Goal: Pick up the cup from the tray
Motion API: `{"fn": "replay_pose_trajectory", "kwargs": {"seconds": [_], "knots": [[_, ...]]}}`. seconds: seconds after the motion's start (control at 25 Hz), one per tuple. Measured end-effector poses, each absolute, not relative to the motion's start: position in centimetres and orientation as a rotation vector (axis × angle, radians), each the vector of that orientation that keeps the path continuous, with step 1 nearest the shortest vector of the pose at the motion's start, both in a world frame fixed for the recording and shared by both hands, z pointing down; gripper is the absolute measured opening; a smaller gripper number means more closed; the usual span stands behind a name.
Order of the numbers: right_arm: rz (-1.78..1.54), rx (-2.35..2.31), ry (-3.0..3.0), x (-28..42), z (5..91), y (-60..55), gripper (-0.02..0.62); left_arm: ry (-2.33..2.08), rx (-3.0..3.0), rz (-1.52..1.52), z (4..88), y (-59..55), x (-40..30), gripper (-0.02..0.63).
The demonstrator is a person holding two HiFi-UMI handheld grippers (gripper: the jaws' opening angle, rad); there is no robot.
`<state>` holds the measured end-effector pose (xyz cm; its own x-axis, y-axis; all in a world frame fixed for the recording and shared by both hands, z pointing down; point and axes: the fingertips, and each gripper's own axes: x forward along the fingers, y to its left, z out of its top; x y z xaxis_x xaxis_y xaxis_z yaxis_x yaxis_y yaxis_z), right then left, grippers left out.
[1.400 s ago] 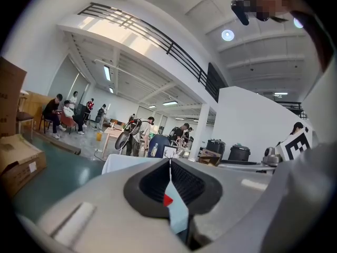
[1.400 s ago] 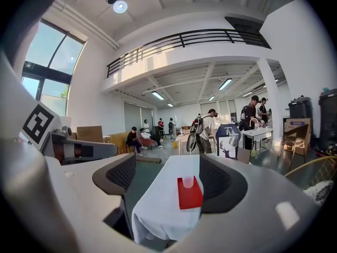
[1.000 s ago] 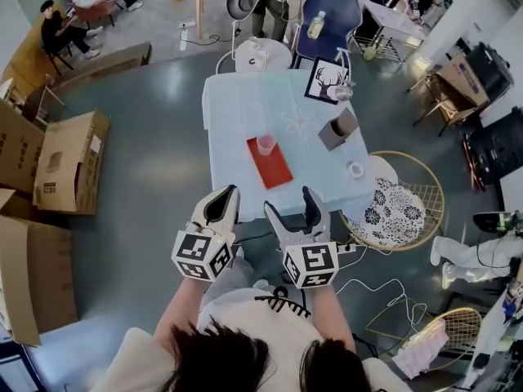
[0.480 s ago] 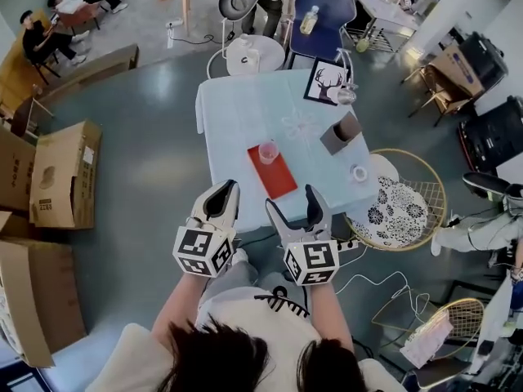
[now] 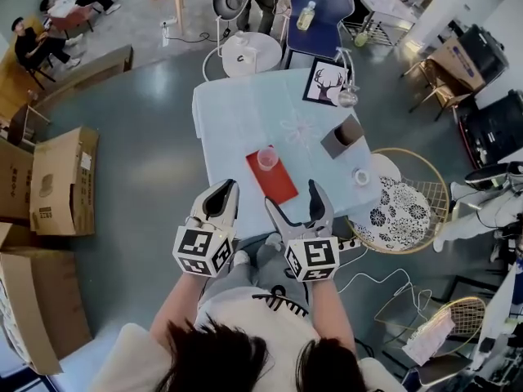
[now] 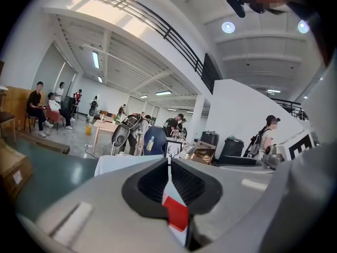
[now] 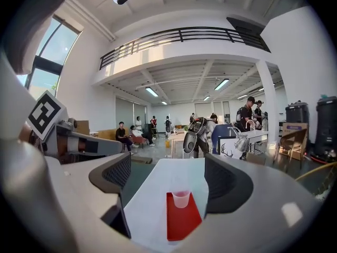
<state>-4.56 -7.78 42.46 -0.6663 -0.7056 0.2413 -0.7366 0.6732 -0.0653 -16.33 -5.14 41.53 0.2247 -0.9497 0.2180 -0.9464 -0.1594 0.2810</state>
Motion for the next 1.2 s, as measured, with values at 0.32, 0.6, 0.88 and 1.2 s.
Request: {"fn": "replay_pose_trajectory", "kwargs": {"seconds": [0.32, 0.6, 0.88, 1.2], "knots": [[0.236, 1.147, -2.725, -5.5, 43.7, -10.5, 0.463, -1.789, 2.09, -0.013, 42.6, -7.7, -17.2, 0.002], [0.255, 1.104, -2.68, -6.1, 47.2, -12.9, 0.469, -1.818, 1.98, -0.046, 44.2, -9.6, -17.9, 0.002], [0.226, 1.058, -2.654, -7.6, 51.0, -15.5, 0.488, -1.841, 1.954, -0.031, 45.7, -12.0, -18.9, 0.002], [0.283, 1.027, -2.591, -8.5, 55.9, -17.5, 0.497, -1.833, 1.904, 0.04, 49.1, -12.9, -19.3, 0.002]]}}
